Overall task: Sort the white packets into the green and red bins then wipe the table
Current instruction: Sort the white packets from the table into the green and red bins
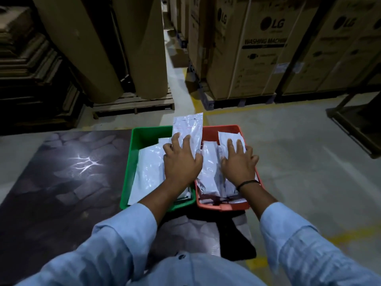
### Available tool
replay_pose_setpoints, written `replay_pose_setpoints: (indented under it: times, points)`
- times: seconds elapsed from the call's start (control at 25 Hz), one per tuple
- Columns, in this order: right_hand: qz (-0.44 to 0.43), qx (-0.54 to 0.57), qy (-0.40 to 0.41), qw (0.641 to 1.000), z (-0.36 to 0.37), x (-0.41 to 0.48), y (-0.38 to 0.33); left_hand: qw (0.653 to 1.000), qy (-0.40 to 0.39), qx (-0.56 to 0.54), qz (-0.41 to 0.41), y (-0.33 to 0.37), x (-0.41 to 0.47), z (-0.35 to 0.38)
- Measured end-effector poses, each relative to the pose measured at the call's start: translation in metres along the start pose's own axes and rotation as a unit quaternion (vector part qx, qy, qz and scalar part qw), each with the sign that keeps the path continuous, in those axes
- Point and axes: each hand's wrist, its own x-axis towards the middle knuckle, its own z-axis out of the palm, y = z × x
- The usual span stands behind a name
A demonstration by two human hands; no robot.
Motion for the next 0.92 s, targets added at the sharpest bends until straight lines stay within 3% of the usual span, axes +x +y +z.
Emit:
replay_pose_setpoints:
  times: [0.32,0.72,0.92]
  points:
    - [-0.124,0.011,-0.089,0.988,0.034,0.003,0.023,0.998,-0.023,0.045,-0.027,0.043,-0.02,0.021]
    - [-0.125,0.121,-0.089,0.981,0.031,0.012,0.041,0.99,-0.096,0.099,-0.035,0.071,-0.016,0.061]
    - [-0.129,0.135,-0.07,0.98,0.035,0.012,0.041,0.981,-0.09,0.107,0.135,0.049,0.006,0.082]
